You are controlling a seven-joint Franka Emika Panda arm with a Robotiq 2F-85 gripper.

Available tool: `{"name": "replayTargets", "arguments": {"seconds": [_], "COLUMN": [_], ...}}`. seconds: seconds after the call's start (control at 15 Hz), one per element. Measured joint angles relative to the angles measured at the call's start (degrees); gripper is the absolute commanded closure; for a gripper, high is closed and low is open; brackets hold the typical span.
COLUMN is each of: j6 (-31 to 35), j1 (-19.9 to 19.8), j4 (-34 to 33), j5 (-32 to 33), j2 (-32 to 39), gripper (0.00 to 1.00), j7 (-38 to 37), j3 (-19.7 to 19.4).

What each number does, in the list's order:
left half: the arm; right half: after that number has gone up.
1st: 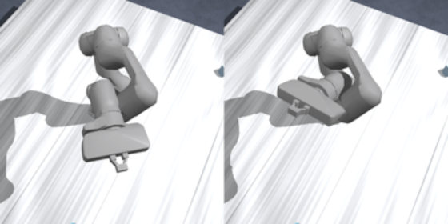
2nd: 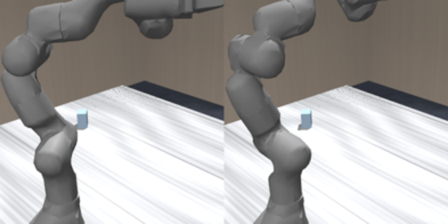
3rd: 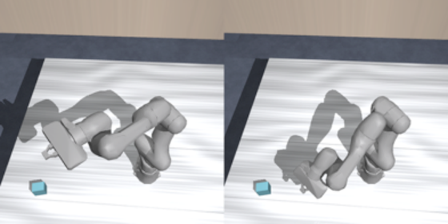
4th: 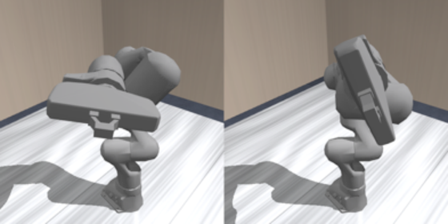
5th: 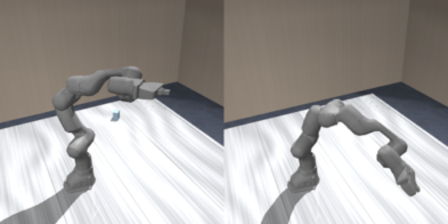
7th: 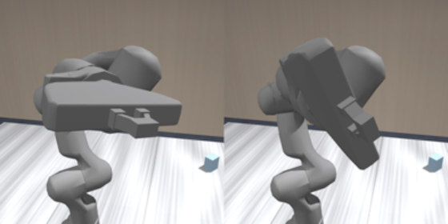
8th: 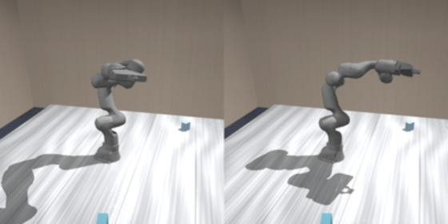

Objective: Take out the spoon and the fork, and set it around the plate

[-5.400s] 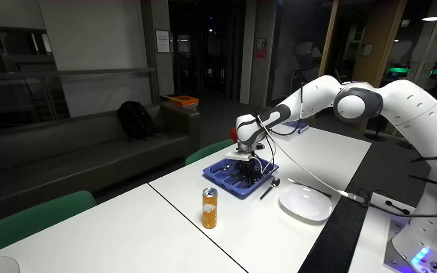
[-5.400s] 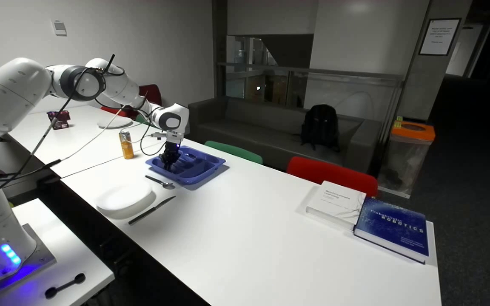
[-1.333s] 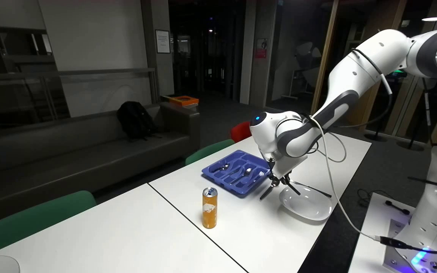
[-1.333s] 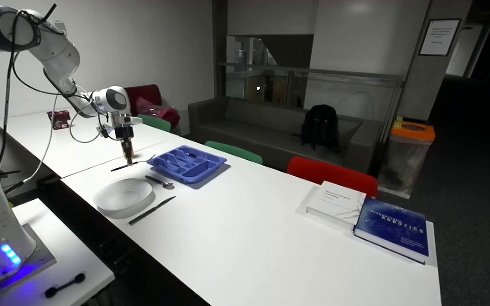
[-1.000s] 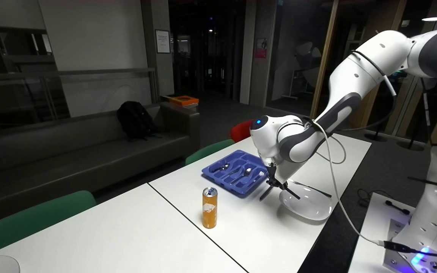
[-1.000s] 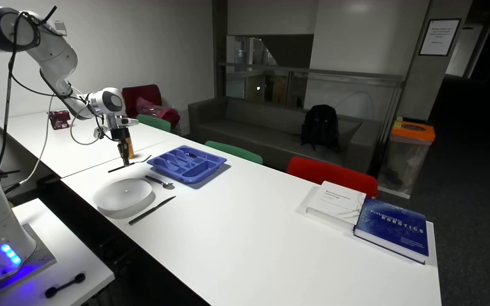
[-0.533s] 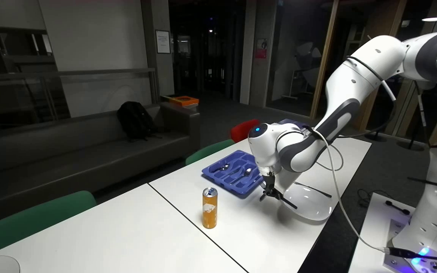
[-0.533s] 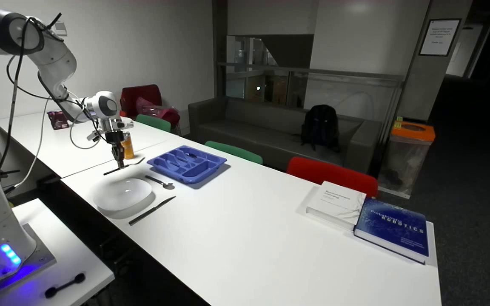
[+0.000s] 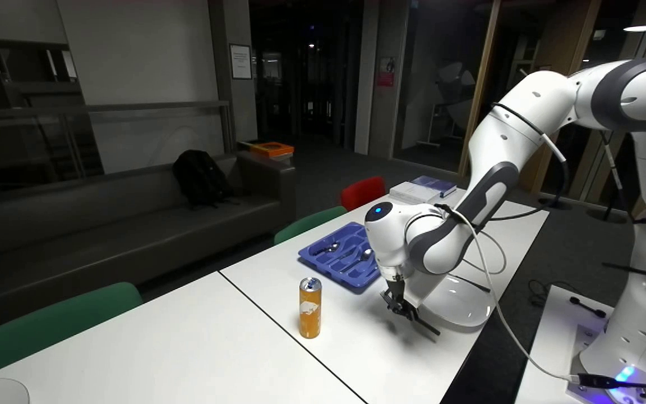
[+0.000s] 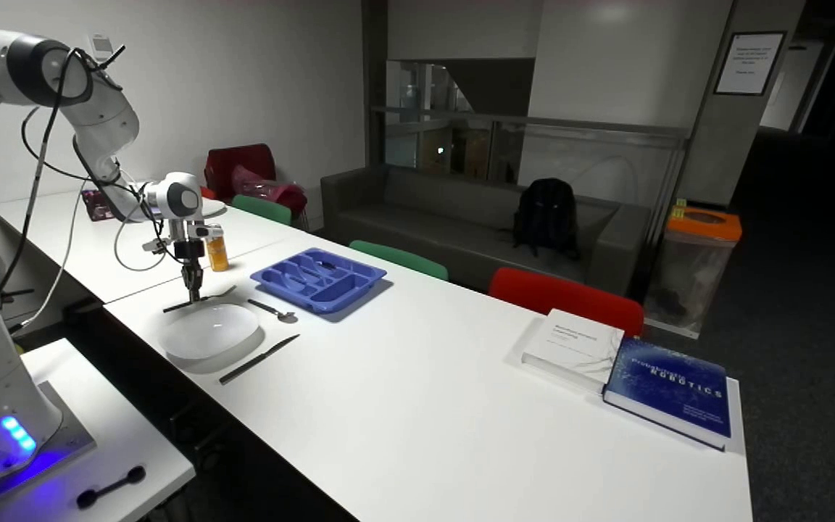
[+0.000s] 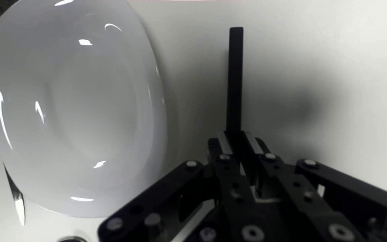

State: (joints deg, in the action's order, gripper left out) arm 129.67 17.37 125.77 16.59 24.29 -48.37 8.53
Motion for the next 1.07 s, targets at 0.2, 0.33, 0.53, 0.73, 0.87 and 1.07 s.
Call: {"name": "replayTargets", "arguments": {"seconds": [0.2,0.33,0.53,0.73,0.87,1.07], "j6": [0.2,0.2,0.4,1.0,1.1,1.8], "j1": [0.6,1.1,1.7,2.2,2.3,2.3], "j4": [0.0,0.0,0.0,0.5,0.9,1.8], "j5": [-0.8,-1.2,-1.5,-1.5,-1.6,-1.6], "j2": [0.8,1.2,1.9,2.2,2.2,2.2], "gripper": [0.97,0.97,0.97,0.97,0.97,0.97], "j7": [0.2,0.2,0.2,0.2,0.2,0.2], "j3": [0.0,0.0,0.0,0.0,0.0,0.0]}}
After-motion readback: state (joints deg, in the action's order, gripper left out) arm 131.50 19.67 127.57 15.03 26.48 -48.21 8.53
